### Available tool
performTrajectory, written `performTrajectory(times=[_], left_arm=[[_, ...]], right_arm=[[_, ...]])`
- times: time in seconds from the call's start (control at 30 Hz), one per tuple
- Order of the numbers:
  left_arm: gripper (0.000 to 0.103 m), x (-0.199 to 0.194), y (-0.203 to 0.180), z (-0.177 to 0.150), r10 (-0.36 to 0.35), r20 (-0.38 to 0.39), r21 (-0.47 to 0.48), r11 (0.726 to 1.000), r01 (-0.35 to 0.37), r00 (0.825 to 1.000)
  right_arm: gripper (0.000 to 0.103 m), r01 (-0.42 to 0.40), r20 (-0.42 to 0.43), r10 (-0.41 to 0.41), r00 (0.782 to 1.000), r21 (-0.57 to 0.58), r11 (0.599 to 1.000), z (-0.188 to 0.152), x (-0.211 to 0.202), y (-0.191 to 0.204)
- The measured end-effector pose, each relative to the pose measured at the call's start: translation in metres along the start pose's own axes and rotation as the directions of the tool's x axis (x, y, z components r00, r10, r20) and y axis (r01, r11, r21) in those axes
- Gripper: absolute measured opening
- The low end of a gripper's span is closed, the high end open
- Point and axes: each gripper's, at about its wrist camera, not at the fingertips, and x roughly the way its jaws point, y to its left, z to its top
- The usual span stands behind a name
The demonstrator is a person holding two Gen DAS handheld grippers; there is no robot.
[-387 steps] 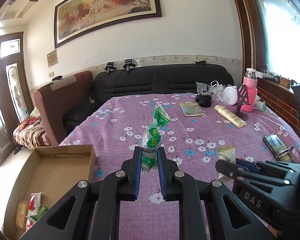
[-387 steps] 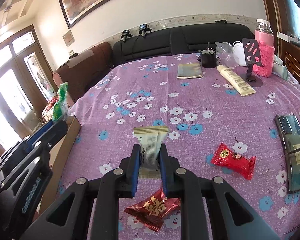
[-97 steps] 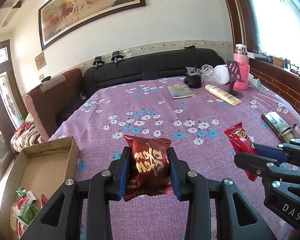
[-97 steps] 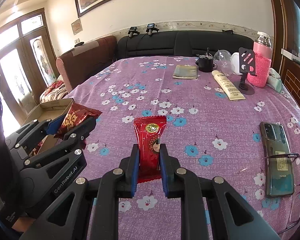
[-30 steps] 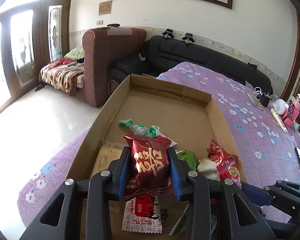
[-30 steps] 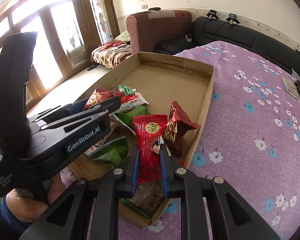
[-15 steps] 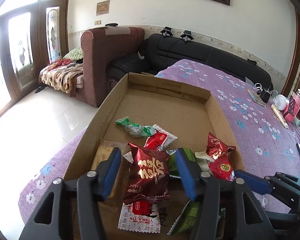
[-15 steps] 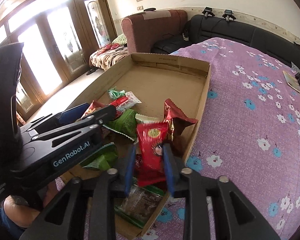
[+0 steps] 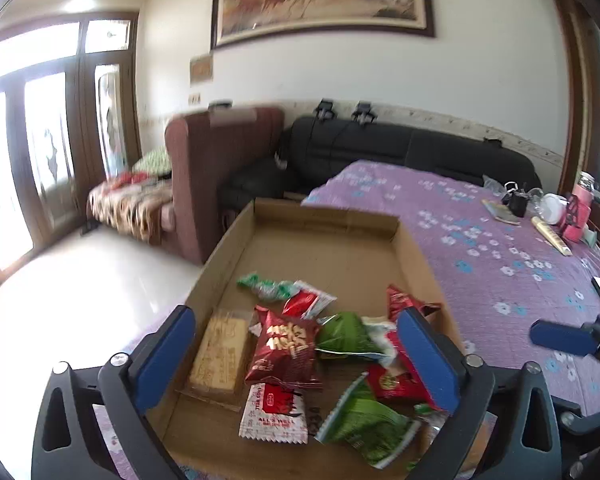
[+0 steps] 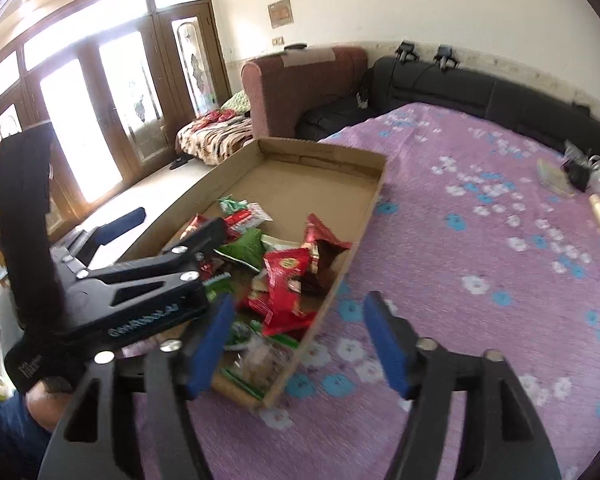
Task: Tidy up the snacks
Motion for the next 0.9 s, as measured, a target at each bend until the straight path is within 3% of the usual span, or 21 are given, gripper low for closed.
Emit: performTrajectory(times=[0.07,0.17,0.37,0.43,0.53,0.6,0.73,0.9], left_arm=[[0.102,-0.009,-0.007,0.001,0.015,0.022,0.032,0.999,-0.016,1.000],[0.102,-0.019,-0.012,0.002,0.030,0.042,0.043,0.999,-0.032,0.999],[0.102,-0.028,-0.011,0.004,-0.014,0.059,0.018,1.000,0.013,0.998],[0.102,-0.027,-0.012,0.007,0.033,0.058,0.044,0.998,-0.035,0.998],[0.102,-0.030,-0.011,0.010,0.116,0.073,0.063,0.991,-0.121,0.991],[0.102,-0.031,-0.009,0.011,0.126,0.058,0.054,0.990,-0.129,0.990],[0.102,-0.026,-0.006,0.011,0.165,0.016,0.032,0.986,-0.165,0.986],[0.102,-0.024,-0.001,0.010,0.184,0.007,0.036,0.982,-0.184,0.983]], right_arm=[[0.085,0.056,0.043,-0.054,0.998,-0.045,0.997,-0.010,-0.014,0.001],[0.091,0.093,0.094,-0.087,0.992,-0.067,0.993,-0.023,-0.030,-0.003],[0.095,0.150,0.135,-0.143,0.981,-0.042,0.988,-0.038,-0.038,-0.017],[0.095,0.143,0.144,-0.138,0.980,-0.022,0.989,-0.038,-0.038,-0.022],[0.103,0.171,0.209,-0.164,0.964,-0.016,0.985,-0.038,-0.046,-0.024],[0.103,0.160,0.235,-0.150,0.961,-0.025,0.987,-0.040,-0.050,-0.024],[0.103,0.066,0.203,-0.055,0.978,-0.050,0.997,-0.039,-0.045,-0.021],[0.103,0.062,0.202,-0.051,0.978,-0.047,0.997,-0.039,-0.044,-0.020]])
